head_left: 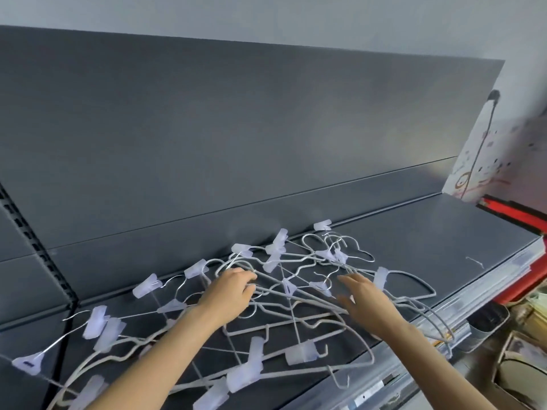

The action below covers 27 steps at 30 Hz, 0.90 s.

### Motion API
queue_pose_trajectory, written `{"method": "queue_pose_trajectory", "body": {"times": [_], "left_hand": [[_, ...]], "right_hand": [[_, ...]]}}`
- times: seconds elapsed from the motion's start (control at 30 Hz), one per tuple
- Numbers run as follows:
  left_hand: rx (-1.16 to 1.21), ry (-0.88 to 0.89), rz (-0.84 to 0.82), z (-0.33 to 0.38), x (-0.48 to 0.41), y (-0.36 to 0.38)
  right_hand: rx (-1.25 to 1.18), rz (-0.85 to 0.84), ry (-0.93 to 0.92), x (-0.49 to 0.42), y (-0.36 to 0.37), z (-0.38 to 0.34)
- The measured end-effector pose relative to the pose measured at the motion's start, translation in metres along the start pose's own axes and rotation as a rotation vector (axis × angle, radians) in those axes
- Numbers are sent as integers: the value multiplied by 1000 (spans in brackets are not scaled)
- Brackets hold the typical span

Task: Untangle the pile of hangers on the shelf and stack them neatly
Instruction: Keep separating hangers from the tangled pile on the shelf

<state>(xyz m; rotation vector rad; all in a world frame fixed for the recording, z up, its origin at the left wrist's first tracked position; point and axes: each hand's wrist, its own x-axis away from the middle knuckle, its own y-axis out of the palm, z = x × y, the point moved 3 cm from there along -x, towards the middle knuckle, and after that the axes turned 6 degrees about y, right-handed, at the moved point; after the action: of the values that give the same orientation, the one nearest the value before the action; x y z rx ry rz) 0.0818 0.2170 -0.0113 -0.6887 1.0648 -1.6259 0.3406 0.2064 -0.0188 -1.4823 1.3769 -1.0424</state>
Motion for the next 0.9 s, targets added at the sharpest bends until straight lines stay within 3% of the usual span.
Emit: {"method": "queue_pose_trajectory", "body": {"times": [0.13,0.33,0.53,0.6,0.8,0.9], "left_hand": [[-42,17,14,36,-31,20],[-74,-37,-35,72,-71,51],[-243,-179,-97,68,-100,71],[-273,-225,-101,64,-106,78],[-108,-242,81,58,-113,73],[-79,-239,121,51,-110,62]], "right_hand": [[109,73,65,-22,-16,44],[193,-56,45,-52,-11,78],[-124,71,-26,-71,-12,86],[-110,124,-63,-77,-21,94],[-169,277,-72,-97,-35,139],[-160,271,-4,-105,-26,165]]}}
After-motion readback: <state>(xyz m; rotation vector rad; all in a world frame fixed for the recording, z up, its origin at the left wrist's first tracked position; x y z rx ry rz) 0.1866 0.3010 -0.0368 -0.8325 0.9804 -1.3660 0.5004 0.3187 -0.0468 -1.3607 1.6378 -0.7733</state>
